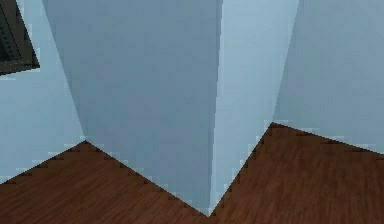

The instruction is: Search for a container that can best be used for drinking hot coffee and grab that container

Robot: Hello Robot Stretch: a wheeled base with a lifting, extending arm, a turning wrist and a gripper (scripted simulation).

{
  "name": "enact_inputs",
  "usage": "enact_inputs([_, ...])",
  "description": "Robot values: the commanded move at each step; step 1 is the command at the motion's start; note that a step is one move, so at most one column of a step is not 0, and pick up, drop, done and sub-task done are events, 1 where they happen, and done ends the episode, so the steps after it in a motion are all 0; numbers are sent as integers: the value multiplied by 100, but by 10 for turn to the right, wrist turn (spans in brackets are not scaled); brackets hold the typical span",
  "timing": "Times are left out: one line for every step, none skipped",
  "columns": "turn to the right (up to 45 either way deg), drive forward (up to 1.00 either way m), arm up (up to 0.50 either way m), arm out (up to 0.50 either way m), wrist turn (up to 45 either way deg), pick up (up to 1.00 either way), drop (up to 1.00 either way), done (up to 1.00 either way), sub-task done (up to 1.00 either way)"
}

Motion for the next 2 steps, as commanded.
enact_inputs([0, 0, 0, 0, 450, 0, 0, 0, 0])
enact_inputs([0, 0, 0, 0, 420, 0, 0, 0, 0])
